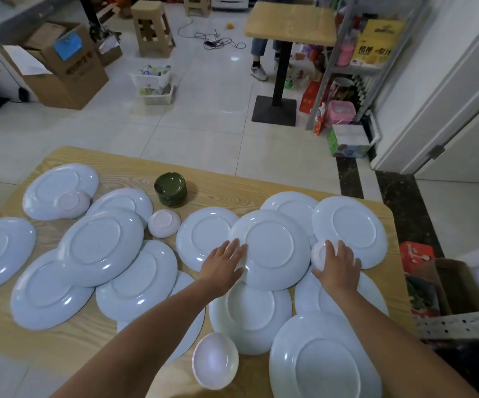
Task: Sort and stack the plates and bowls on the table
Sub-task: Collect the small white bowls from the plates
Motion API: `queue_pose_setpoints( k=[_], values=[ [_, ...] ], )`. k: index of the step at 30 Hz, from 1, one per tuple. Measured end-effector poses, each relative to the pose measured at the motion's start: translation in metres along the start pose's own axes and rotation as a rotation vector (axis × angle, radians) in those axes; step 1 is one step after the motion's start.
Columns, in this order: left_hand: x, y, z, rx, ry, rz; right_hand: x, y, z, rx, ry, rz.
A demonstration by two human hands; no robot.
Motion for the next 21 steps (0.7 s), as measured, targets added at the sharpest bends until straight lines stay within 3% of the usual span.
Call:
queue_pose_setpoints(
  k=[9, 17, 21],
  values=[
    [0.004, 0.0, -0.002, 0.015, -0.001, -0.024, -0.003, -0.009, 0.004, 0.064, -0.06, -0.18],
    [-0.007, -0.007, -0.015, 0.079, -0.023, 0.006, -0.015, -0.003, -0.019, -0.023, -0.178, -0.308],
    [-0.015, -0.008, -0.026, 0.088, -0.06, 0.014, -0.024, -0.001, -0.044, 0.158, -0.364, -0.285]
  ],
)
Point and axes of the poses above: each hand's wrist, its own z-axis towards the middle knuckle, its own y-axis out of the palm, x = y × z, the point moved 8 cm from there along z, towards the middle knuckle, and after that the axes turned 2 degrees about -y, right-handed, at the moved point
